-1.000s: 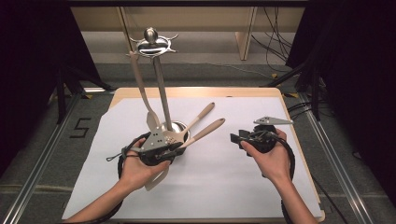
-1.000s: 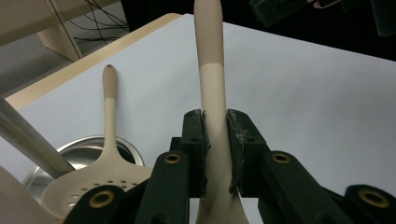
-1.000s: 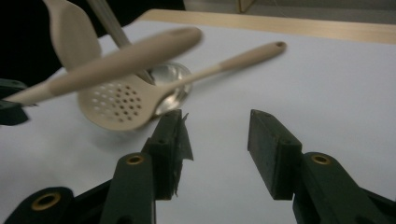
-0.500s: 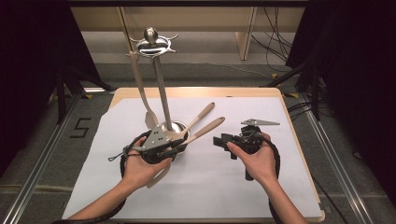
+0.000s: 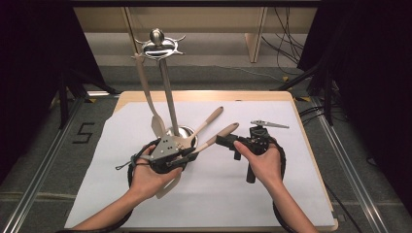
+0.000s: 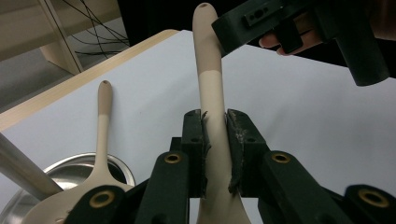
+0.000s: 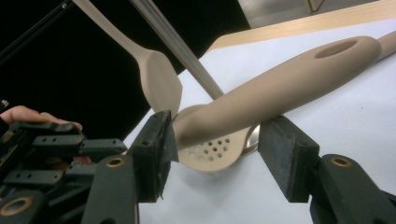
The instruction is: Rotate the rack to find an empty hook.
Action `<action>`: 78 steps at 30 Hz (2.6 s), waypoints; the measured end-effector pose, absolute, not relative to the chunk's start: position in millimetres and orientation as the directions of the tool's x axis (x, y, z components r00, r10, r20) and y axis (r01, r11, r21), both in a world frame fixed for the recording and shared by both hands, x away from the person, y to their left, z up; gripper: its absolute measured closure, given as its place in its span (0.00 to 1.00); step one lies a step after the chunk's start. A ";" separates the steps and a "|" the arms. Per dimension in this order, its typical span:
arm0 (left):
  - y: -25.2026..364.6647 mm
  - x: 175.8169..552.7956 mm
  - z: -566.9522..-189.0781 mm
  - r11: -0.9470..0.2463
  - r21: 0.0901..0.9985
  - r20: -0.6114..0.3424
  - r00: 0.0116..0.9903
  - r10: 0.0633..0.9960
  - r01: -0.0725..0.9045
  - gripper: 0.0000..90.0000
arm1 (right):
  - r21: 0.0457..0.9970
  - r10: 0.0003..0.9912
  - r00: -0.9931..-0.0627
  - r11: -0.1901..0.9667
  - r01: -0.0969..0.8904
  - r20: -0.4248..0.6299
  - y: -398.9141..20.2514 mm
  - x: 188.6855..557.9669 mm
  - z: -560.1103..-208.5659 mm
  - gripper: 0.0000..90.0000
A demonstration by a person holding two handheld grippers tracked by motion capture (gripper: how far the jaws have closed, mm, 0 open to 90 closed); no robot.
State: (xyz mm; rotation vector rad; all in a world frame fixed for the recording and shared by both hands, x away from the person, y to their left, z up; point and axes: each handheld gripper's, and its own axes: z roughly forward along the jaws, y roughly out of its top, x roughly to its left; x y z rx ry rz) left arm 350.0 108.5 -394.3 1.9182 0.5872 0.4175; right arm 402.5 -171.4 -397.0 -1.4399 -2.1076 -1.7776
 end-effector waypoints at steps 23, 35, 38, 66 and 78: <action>88.3 350.6 -393.9 -0.422 0.896 0.136 0.822 0.553 0.136 0.86 | 0.801 0.567 -0.604 -0.181 0.571 0.559 -148.0 382.5 -347.7 0.79; 63.3 344.9 -371.8 -0.408 0.912 0.248 0.755 0.607 0.029 0.62 | 0.943 0.739 -0.628 -0.030 0.333 0.245 -115.3 352.8 -304.8 0.80; 58.6 346.8 -368.8 -0.390 0.920 0.239 0.739 0.629 0.035 0.67 | 0.937 0.754 -0.610 -0.020 0.348 0.242 -110.6 349.8 -306.5 0.80; 96.3 362.4 -348.7 -0.309 0.951 0.063 0.968 0.242 0.015 0.86 | 0.986 0.339 -0.931 0.052 0.161 0.134 -164.6 352.6 -296.3 0.58; 98.3 363.5 -351.8 -0.294 0.956 0.019 0.992 0.123 0.018 0.85 | 0.981 0.200 -0.965 0.064 0.184 0.168 -160.6 351.2 -297.2 0.75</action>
